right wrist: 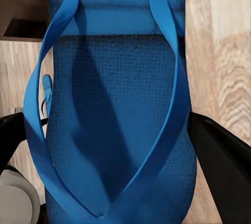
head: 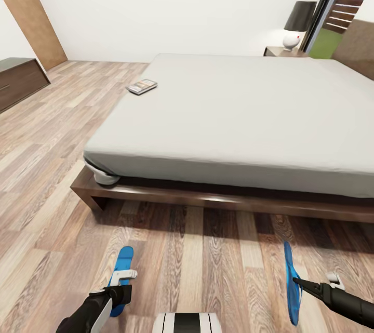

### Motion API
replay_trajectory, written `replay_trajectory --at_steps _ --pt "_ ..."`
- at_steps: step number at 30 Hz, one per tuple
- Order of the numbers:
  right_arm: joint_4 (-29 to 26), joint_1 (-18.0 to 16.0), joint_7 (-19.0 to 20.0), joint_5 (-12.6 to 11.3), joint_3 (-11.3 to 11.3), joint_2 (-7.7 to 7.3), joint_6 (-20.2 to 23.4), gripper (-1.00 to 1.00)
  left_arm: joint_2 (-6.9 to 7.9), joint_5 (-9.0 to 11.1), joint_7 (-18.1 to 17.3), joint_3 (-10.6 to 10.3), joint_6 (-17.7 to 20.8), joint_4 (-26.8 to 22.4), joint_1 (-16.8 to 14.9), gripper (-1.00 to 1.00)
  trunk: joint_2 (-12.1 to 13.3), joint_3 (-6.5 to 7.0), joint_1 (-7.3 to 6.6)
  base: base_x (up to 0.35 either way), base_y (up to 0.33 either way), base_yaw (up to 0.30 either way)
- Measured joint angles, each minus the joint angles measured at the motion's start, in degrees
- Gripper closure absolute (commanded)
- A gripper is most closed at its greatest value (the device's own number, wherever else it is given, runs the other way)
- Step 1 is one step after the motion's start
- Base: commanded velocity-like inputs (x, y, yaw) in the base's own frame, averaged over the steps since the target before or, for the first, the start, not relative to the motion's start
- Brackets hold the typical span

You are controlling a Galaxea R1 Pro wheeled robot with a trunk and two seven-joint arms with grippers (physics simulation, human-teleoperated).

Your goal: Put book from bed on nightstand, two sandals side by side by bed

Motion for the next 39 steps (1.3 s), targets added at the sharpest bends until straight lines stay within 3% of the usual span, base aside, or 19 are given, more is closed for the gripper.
replay_trajectory --at_steps 12,20,30,39 --pt "0.0 0.0 -0.04 0.01 0.01 -0.01 -0.02 1.0 -0.01 0.01 0.0 0.0 0.0 0.0 -0.01 1.0 0.0 0.0 0.0 0.247 0.21 0.0" --pt "-0.02 0.01 0.02 0.05 -0.01 -0.02 -0.02 1.0 -0.07 -0.05 -0.01 0.0 -0.1 0.02 -0.01 1.0 0.0 0.0 -0.01 0.303 0.045 0.0" --pt "-0.02 0.0 0.0 0.03 -0.02 -0.02 -0.04 1.0 0.0 -0.07 0.04 0.0 -0.11 0.02 0.0 1.0 0.0 0.0 0.02 0.028 0.001 0.0" --pt "-0.02 0.01 0.01 0.05 0.0 -0.01 -0.04 1.0 0.0 -0.05 0.08 0.0 -0.11 0.02 0.03 1.0 -0.12 -1.99 0.26 0.0 0.0 0.0"
